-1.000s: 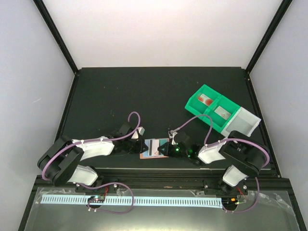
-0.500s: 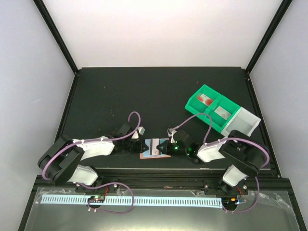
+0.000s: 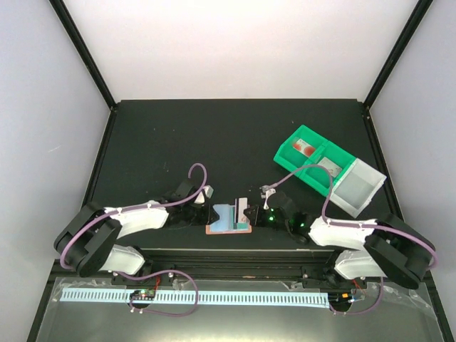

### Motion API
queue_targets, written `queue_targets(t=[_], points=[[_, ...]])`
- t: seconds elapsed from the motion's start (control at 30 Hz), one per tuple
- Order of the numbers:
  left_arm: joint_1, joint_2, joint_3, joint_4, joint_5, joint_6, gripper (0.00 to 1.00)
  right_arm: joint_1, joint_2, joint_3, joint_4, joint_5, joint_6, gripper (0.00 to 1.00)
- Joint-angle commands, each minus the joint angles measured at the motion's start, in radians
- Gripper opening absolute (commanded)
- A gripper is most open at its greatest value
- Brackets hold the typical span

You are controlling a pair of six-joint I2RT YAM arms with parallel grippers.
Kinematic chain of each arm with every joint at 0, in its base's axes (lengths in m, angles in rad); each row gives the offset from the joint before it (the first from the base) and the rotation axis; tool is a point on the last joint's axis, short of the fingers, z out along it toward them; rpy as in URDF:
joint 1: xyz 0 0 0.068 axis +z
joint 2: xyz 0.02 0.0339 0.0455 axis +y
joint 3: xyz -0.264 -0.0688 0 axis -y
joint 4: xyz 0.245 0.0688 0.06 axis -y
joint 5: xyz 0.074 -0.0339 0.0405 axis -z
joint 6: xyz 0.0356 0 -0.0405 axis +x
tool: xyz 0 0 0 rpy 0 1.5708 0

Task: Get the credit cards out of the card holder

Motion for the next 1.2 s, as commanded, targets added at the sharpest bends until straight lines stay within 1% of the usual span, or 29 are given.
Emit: queue_targets(t=[0.0,0.13,0.2,0.23,0.27,0.33,0.43,0.5,0.57,0.67,0.73,0.8,0.93,1.03,1.17], points=[[0.008,-0.075,0.068,-0.09,-0.034,0.005,0.18,-0.005,-0.084,0.042,-0.151,0.087,-0.153,0.01],[0.009,-0.171,0.136,-0.154,-0.035,0.011,0.31,-0.005,-0.156,0.076,-0.193,0.115,-0.331,0.01],[0.009,-0.206,0.168,-0.181,-0.007,0.009,0.39,-0.003,-0.184,0.093,-0.202,0.117,-0.431,0.01],[0.009,-0.222,0.185,-0.188,0.01,0.003,0.46,-0.002,-0.198,0.111,-0.231,0.122,-0.479,0.01],[0.011,-0.241,0.196,-0.195,0.029,-0.007,0.49,0.003,-0.221,0.128,-0.256,0.144,-0.523,0.01],[0.012,-0.276,0.206,-0.189,0.077,-0.037,0.55,0.013,-0.266,0.144,-0.268,0.188,-0.613,0.01],[0.018,-0.341,0.189,-0.129,0.155,-0.14,0.61,0.024,-0.34,0.122,-0.21,0.231,-0.735,0.01],[0.021,-0.379,0.159,-0.048,0.216,-0.241,0.62,0.038,-0.396,0.077,-0.142,0.247,-0.844,0.01],[0.023,-0.415,0.112,0.082,0.248,-0.36,0.63,0.058,-0.442,0.032,-0.065,0.259,-0.946,0.01],[0.023,-0.455,0.047,0.22,0.252,-0.549,0.59,0.079,-0.477,-0.008,0.01,0.277,-1.084,0.01],[0.023,-0.474,0.024,0.271,0.254,-0.63,0.58,0.093,-0.475,-0.018,0.035,0.289,-1.172,0.01],[0.023,-0.488,0.02,0.285,0.255,-0.679,0.59,0.126,-0.459,-0.034,0.079,0.322,-1.281,0.01],[0.024,-0.51,0.011,0.303,0.253,-0.738,0.63,0.203,-0.388,-0.022,0.133,0.475,-1.443,0.01],[0.022,-0.509,-0.003,0.317,0.258,-0.77,0.64,0.246,-0.353,-0.008,0.169,0.527,-1.514,0.01],[0.022,-0.485,-0.021,0.326,0.272,-0.782,0.61,0.288,-0.322,-0.004,0.218,0.565,-1.563,0.01]])
